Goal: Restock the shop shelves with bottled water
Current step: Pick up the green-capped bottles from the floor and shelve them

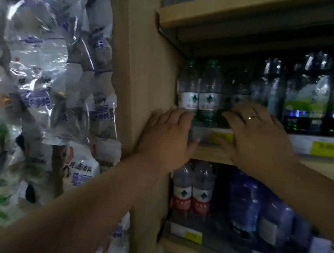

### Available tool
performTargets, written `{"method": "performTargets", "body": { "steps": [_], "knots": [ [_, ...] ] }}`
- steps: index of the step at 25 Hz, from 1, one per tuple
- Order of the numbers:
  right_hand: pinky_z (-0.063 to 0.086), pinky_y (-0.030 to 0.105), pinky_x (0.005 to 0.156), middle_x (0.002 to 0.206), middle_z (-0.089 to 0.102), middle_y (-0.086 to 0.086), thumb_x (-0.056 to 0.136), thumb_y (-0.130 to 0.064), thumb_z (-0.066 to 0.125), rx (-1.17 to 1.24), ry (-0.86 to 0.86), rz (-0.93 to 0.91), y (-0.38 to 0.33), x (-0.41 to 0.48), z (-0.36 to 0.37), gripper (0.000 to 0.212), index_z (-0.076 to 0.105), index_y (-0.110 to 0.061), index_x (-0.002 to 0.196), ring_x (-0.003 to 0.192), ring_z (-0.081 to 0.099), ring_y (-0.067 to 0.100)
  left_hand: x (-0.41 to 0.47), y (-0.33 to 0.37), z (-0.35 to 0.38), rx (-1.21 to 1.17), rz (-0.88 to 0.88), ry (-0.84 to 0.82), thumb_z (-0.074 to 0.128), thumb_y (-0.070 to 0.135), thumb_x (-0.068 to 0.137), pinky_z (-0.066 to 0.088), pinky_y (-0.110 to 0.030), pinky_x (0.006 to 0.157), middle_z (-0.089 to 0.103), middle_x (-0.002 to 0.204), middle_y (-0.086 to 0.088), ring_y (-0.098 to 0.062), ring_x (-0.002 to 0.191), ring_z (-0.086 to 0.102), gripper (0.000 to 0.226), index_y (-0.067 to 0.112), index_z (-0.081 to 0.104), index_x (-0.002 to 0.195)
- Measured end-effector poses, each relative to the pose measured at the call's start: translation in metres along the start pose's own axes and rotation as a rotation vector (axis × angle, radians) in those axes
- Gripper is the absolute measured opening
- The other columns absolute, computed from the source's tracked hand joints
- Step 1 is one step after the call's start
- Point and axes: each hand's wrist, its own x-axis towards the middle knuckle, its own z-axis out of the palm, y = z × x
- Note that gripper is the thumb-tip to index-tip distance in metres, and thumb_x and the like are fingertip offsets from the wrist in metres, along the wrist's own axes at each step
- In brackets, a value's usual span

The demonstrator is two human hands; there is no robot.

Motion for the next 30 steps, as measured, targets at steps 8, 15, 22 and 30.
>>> {"method": "performTargets", "body": {
  "steps": [8,15,22,30],
  "knots": [
    [0.034,0.053,0.106,0.135,0.052,0.014,0.083,-0.044,0.053,-0.287,-0.063,0.357,-0.002,-0.190,-0.066,0.056,0.057,-0.013,0.129,0.132,0.039,0.036,-0.105,0.092,0.008,-0.275,0.323,0.121,0.049,0.048,0.089,0.026,-0.053,0.116,0.047,0.145,-0.014,-0.032,0.140,0.038,0.061,0.009,0.048,0.137],
    [0.031,0.056,0.108,0.142,0.048,0.010,0.085,-0.047,0.048,-0.382,-0.203,0.642,-0.011,-0.357,-0.150,0.061,0.049,-0.016,0.137,0.137,0.037,0.035,-0.198,0.238,0.001,-0.555,0.478,0.021,0.046,0.047,0.094,0.024,-0.053,0.117,0.045,0.148,-0.015,-0.032,0.142,0.034,0.059,0.009,0.048,0.139],
    [0.026,0.056,0.110,0.147,0.043,0.009,0.084,-0.039,0.063,-0.486,-0.335,1.020,-0.025,-0.555,-0.299,0.064,0.044,-0.020,0.141,0.139,0.031,0.033,-0.306,0.433,-0.064,-0.784,0.769,-0.083,0.052,0.040,0.092,0.026,-0.054,0.115,0.046,0.146,-0.019,-0.038,0.138,0.038,0.060,0.003,0.047,0.138],
    [0.020,0.058,0.111,0.151,0.037,0.010,0.082,-0.044,0.063,-0.772,-0.548,1.405,-0.079,-0.751,-0.497,0.071,0.037,-0.021,0.145,0.143,0.027,0.034,-0.460,0.643,-0.187,-1.105,1.122,-0.138,0.060,0.036,0.086,0.023,-0.052,0.113,0.047,0.144,-0.021,-0.039,0.135,0.038,0.063,0.004,0.044,0.138]
  ]
}}
